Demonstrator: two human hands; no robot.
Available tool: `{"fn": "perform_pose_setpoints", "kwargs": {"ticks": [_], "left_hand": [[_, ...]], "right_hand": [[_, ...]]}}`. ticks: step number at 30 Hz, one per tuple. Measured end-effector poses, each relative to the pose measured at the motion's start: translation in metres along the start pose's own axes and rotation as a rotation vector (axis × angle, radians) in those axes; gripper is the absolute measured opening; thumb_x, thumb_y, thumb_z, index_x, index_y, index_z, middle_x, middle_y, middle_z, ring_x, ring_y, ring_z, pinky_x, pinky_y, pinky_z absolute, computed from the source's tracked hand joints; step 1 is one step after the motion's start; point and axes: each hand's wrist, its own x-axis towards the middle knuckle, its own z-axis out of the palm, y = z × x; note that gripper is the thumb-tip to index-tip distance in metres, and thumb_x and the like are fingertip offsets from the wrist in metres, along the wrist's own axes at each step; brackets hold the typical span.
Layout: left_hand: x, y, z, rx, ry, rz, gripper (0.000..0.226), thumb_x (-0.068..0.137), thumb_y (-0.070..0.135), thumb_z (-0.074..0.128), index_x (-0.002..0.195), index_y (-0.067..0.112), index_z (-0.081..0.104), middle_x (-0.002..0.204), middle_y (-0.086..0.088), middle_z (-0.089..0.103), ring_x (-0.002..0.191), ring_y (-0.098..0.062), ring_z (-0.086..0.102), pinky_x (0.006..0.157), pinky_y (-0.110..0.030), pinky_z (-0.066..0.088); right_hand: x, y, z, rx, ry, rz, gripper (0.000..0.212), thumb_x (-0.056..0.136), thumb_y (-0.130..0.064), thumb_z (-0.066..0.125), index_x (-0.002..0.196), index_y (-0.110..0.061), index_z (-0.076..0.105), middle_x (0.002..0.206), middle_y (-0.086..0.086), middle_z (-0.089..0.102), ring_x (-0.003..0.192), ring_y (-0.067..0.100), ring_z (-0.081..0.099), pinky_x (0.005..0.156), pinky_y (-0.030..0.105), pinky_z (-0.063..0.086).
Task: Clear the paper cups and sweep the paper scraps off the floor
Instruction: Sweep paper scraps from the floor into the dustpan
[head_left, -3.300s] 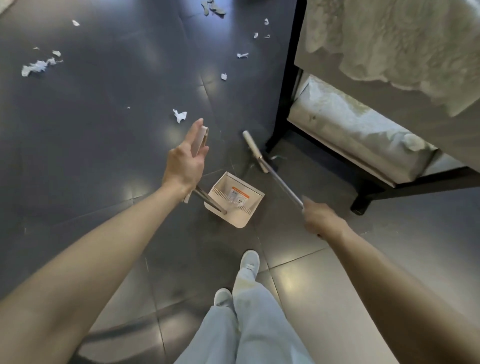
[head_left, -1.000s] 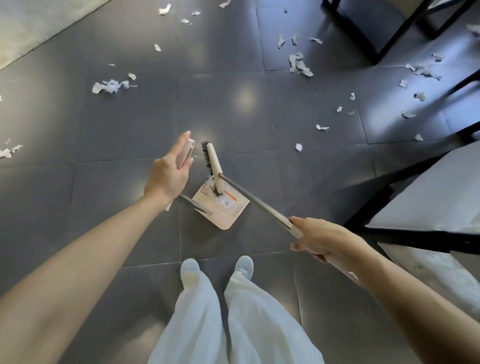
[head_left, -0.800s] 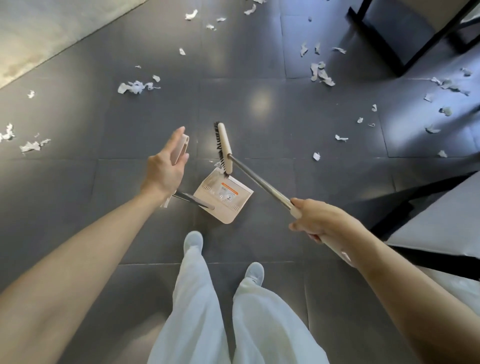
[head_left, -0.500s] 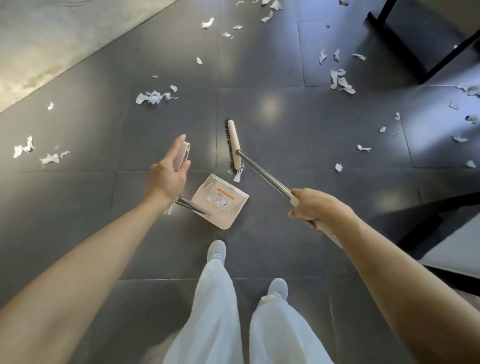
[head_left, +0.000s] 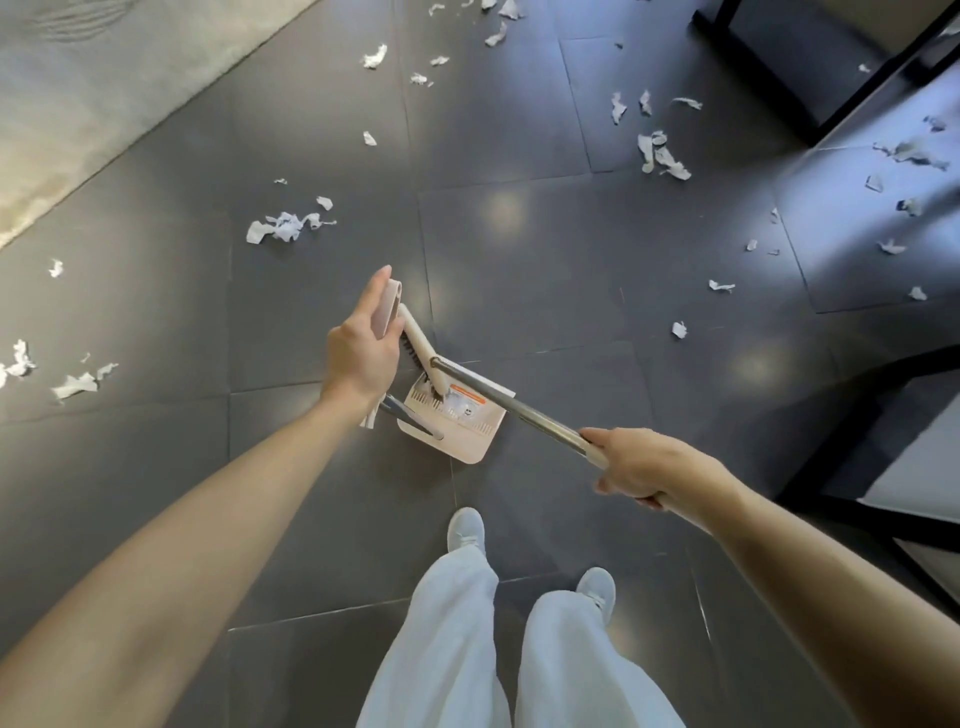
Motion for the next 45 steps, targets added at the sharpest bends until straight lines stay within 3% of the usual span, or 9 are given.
{"fn": "perform_pose_setpoints", "kwargs": {"ticks": [4,8,14,19,26,33,37,41,45], "left_hand": [[0.008,0.0,-0.001,-0.021,-0.029,0.009,0.057,0.096,0.014,0.056,0.147,0.031,0.037,0.134,-0.005,0.059,0.122,-0.027,0.054,0.096,-0.021,0.035],[0.011,-0.002,-0.003,-0.043,-0.041,0.029,0.058,0.096,0.011,0.055,0.147,0.03,0.036,0.134,-0.003,0.059,0.121,-0.026,0.055,0.09,-0.014,0.033],[0.011,0.007,-0.002,-0.037,-0.102,0.114,0.057,0.096,0.011,0.056,0.147,0.03,0.038,0.129,-0.001,0.062,0.115,-0.026,0.058,0.088,-0.012,0.033],[0.016,0.04,0.014,-0.042,-0.139,0.182,0.057,0.095,0.012,0.056,0.146,0.032,0.038,0.127,-0.002,0.063,0.116,-0.024,0.058,0.09,-0.012,0.033],[0.025,0.107,0.069,-0.011,-0.22,0.298,0.058,0.095,0.013,0.056,0.146,0.033,0.038,0.126,-0.003,0.064,0.114,-0.027,0.06,0.096,-0.024,0.04],[0.038,0.189,0.172,-0.016,-0.357,0.401,0.059,0.096,0.011,0.056,0.147,0.033,0.037,0.131,0.006,0.06,0.117,-0.018,0.059,0.091,-0.011,0.034],[0.055,0.238,0.239,-0.003,-0.416,0.42,0.059,0.096,0.011,0.055,0.147,0.034,0.035,0.133,0.007,0.059,0.12,-0.019,0.058,0.095,-0.015,0.036],[0.078,0.297,0.306,0.031,-0.441,0.428,0.058,0.096,0.014,0.055,0.147,0.036,0.035,0.132,0.004,0.06,0.122,-0.021,0.057,0.103,-0.025,0.038],[0.097,0.339,0.355,0.063,-0.479,0.425,0.058,0.095,0.015,0.056,0.146,0.034,0.037,0.134,0.0,0.059,0.123,-0.021,0.055,0.105,-0.024,0.036]], "right_hand": [[-0.012,-0.002,-0.011,-0.014,0.082,0.062,0.049,0.093,-0.02,0.056,0.137,-0.031,0.037,0.086,0.005,0.052,0.055,0.019,0.055,0.041,0.024,0.044],[-0.018,-0.005,-0.023,0.013,0.143,0.086,0.049,0.092,-0.021,0.055,0.138,-0.029,0.038,0.078,0.004,0.051,0.045,0.016,0.05,0.04,0.02,0.039],[-0.023,0.02,-0.03,0.176,0.18,0.111,0.05,0.091,-0.019,0.058,0.137,-0.026,0.041,0.059,0.004,0.053,0.022,0.01,0.04,0.046,0.022,0.044],[-0.027,0.053,-0.029,0.274,0.213,0.182,0.047,0.09,-0.021,0.058,0.134,-0.025,0.042,0.029,-0.004,0.045,0.023,0.011,0.04,0.051,0.025,0.044],[-0.032,0.128,-0.034,0.391,0.335,0.321,0.047,0.089,-0.016,0.058,0.134,-0.017,0.044,0.058,0.006,0.055,0.029,0.014,0.047,0.05,0.025,0.046],[-0.014,0.238,-0.054,0.445,0.376,0.48,0.049,0.09,-0.012,0.055,0.137,-0.015,0.042,0.088,0.009,0.058,0.071,0.026,0.061,0.056,0.03,0.053],[0.016,0.289,-0.073,0.499,0.364,0.514,0.046,0.091,-0.011,0.053,0.135,-0.019,0.043,0.089,0.008,0.053,0.072,0.024,0.06,0.043,0.027,0.044],[0.044,0.33,-0.088,0.393,0.257,0.464,0.049,0.088,-0.011,0.052,0.135,-0.016,0.04,0.11,0.012,0.058,0.091,0.031,0.06,0.064,0.035,0.049],[0.045,0.354,-0.1,0.4,0.076,0.324,0.058,0.093,-0.018,0.054,0.146,-0.013,0.032,0.094,0.002,0.055,0.066,0.018,0.052,0.053,0.025,0.043]]}}
